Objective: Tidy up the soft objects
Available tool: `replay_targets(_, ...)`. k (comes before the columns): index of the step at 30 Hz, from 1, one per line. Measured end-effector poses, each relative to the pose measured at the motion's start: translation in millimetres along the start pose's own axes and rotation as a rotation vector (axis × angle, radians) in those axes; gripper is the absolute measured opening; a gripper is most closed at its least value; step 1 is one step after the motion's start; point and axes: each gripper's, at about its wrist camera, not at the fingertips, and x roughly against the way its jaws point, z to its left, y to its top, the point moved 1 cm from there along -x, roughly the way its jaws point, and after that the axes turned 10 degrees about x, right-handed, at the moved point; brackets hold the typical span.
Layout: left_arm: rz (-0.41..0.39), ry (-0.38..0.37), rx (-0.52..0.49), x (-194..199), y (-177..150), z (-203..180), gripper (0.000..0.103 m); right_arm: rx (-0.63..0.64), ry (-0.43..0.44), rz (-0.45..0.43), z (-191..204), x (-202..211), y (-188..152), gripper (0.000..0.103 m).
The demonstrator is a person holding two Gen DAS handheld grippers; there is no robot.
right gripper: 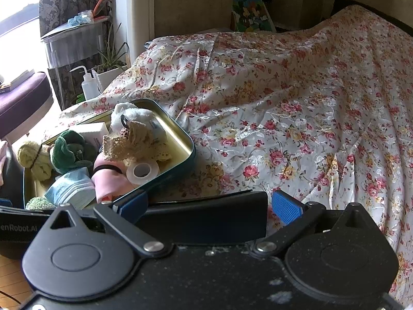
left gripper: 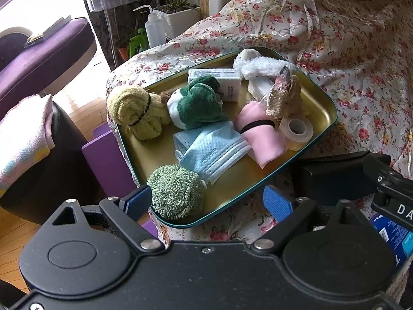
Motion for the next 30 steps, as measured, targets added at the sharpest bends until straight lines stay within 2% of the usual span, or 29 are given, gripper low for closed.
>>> replay_targets(30,0.023,-0.004,0.012,-2.8,0.1,1.2,0.091,0.005,0.011,0.009,2.1,-1.3,-3.2,0.103)
